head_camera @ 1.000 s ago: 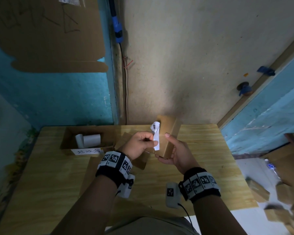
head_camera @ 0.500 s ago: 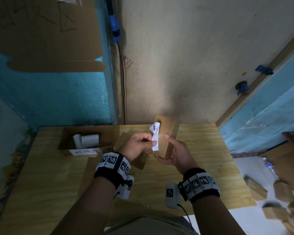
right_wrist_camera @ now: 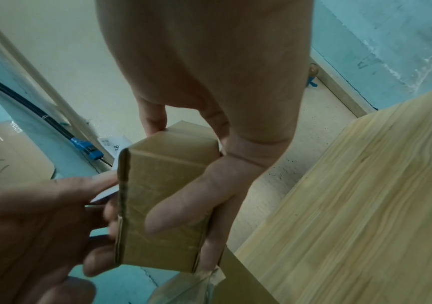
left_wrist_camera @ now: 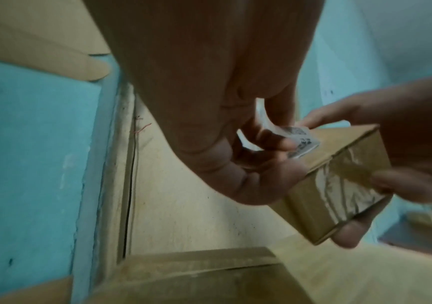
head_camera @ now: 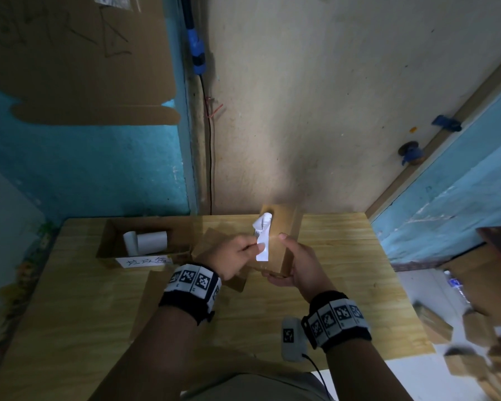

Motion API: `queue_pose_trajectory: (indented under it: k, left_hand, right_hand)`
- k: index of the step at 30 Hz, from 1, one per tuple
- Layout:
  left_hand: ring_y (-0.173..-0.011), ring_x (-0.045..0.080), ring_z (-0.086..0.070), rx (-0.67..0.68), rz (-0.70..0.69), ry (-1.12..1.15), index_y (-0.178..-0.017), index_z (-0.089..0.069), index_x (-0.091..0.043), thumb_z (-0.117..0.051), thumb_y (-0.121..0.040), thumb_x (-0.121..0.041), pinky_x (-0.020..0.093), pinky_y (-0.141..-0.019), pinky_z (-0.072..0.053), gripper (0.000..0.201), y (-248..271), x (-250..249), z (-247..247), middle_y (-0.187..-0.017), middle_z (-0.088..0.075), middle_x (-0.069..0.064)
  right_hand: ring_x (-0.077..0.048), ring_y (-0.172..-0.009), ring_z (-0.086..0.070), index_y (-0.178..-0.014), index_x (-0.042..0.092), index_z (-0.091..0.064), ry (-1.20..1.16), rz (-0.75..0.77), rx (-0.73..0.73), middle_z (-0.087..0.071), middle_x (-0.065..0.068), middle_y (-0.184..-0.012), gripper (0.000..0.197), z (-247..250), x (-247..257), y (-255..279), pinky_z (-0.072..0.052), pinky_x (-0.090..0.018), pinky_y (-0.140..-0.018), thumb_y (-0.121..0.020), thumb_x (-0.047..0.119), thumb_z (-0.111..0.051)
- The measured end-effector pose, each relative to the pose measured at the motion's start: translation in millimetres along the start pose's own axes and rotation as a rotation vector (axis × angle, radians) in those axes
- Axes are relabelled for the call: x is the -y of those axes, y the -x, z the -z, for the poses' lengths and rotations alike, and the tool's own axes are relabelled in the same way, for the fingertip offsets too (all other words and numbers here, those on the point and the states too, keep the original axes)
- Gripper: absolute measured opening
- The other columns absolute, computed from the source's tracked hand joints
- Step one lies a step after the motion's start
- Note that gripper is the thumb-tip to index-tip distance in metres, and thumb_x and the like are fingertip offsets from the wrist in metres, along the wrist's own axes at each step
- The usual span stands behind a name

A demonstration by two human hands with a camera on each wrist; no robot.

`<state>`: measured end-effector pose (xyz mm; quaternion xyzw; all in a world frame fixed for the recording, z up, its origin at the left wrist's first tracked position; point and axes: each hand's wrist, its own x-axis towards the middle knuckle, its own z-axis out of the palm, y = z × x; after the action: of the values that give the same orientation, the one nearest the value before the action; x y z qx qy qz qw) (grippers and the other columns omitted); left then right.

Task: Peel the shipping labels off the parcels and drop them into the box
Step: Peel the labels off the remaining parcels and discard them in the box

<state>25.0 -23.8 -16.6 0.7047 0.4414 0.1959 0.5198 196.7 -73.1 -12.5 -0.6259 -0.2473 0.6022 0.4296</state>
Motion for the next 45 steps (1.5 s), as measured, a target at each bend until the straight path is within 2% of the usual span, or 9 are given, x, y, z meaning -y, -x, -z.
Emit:
queue_pose_trajectory:
  k: [3, 8, 11, 15, 20, 27, 31, 38, 45]
  left_hand:
    - [-0.058, 0.0, -0.049, -0.018, -0.041, -0.134, -0.066, -0.052, -0.027, -0.043, -0.1, -0.034, 0.022, -0.061, -0.035, 0.035, 5, -8, 1, -0.065, -0.053, -0.011]
    - [-0.053, -0.002, -0.049, -0.043, -0.052, -0.046, -0.069, -0.052, -0.026, -0.042, -0.101, -0.03, 0.021, -0.06, -0.038, 0.033, 5, -10, 1, -0.064, -0.053, -0.011]
    - [-0.051, -0.001, -0.051, -0.034, -0.069, 0.052, -0.07, -0.054, -0.028, -0.042, -0.101, -0.027, 0.021, -0.06, -0.043, 0.033, 7, -9, 1, -0.064, -0.053, -0.011]
    - [-0.053, -0.006, -0.054, -0.034, -0.079, 0.124, -0.073, -0.056, -0.027, -0.042, -0.101, -0.022, 0.021, -0.061, -0.047, 0.032, 7, -9, 0, -0.06, -0.054, -0.012]
    - [-0.055, -0.005, -0.054, -0.028, -0.089, 0.151, -0.074, -0.057, -0.027, -0.042, -0.101, -0.02, 0.024, -0.062, -0.048, 0.032, 5, -6, -1, -0.06, -0.054, -0.013]
    - [-0.054, -0.001, -0.052, -0.036, -0.056, 0.173, -0.073, -0.058, -0.027, -0.042, -0.101, -0.02, 0.025, -0.062, -0.047, 0.032, 2, -1, -4, -0.064, -0.054, -0.007]
    - [-0.056, 0.008, -0.052, -0.071, -0.019, 0.214, -0.075, -0.06, -0.024, -0.045, -0.1, -0.02, 0.024, -0.059, -0.047, 0.03, 0, 1, -5, -0.064, -0.053, -0.003]
    - [-0.05, 0.005, -0.051, -0.083, -0.002, 0.249, -0.072, -0.06, -0.021, -0.046, -0.1, -0.019, 0.02, -0.055, -0.045, 0.031, -2, 0, -6, -0.062, -0.052, -0.001]
    - [-0.054, 0.009, -0.051, -0.078, 0.014, 0.271, -0.073, -0.06, -0.018, -0.047, -0.099, -0.018, 0.022, -0.056, -0.047, 0.03, -1, 3, -8, -0.061, -0.052, -0.003]
  right_hand:
    - [-0.052, -0.096, -0.072, -0.115, 0.005, -0.07, 0.027, -0.013, -0.007, -0.077, -0.025, -0.102, 0.045, -2, 0, 1, -0.061, -0.037, -0.063, -0.1, 0.044, -0.055]
    - [-0.038, -0.08, -0.074, -0.113, 0.009, -0.072, 0.032, 0.01, 0.014, -0.078, -0.023, -0.1, 0.045, -2, 2, 3, -0.062, -0.039, -0.066, -0.101, 0.047, -0.05]
    - [-0.041, -0.087, -0.076, -0.114, 0.009, -0.071, 0.013, 0.014, 0.003, -0.078, -0.022, -0.102, 0.044, -3, 2, 3, -0.064, -0.043, -0.071, -0.101, 0.046, -0.052]
    - [-0.044, -0.101, -0.074, -0.113, 0.009, -0.07, -0.045, 0.014, -0.022, -0.073, -0.023, -0.114, 0.038, -3, 0, 1, -0.064, -0.044, -0.072, -0.099, 0.042, -0.059]
    - [-0.043, -0.097, -0.075, -0.122, 0.008, -0.068, -0.034, 0.039, -0.023, -0.073, -0.023, -0.115, 0.043, -2, -2, -2, -0.063, -0.041, -0.069, -0.099, 0.044, -0.058]
    - [-0.044, -0.092, -0.076, -0.118, 0.008, -0.07, -0.031, 0.056, -0.025, -0.076, -0.023, -0.109, 0.041, 1, -2, -2, -0.063, -0.041, -0.068, -0.099, 0.043, -0.059]
    - [-0.044, -0.093, -0.076, -0.117, 0.008, -0.07, -0.034, 0.057, -0.025, -0.075, -0.024, -0.109, 0.041, 1, -2, -2, -0.064, -0.045, -0.072, -0.099, 0.043, -0.06]
    - [-0.046, -0.098, -0.074, -0.11, 0.013, -0.069, -0.044, 0.037, -0.04, -0.073, -0.023, -0.112, 0.033, 0, 2, -1, -0.064, -0.041, -0.067, -0.098, 0.042, -0.061]
    - [-0.044, -0.096, -0.075, -0.119, 0.01, -0.068, -0.038, 0.036, -0.044, -0.074, -0.022, -0.112, 0.041, 2, -2, -2, -0.063, -0.04, -0.067, -0.097, 0.044, -0.062]
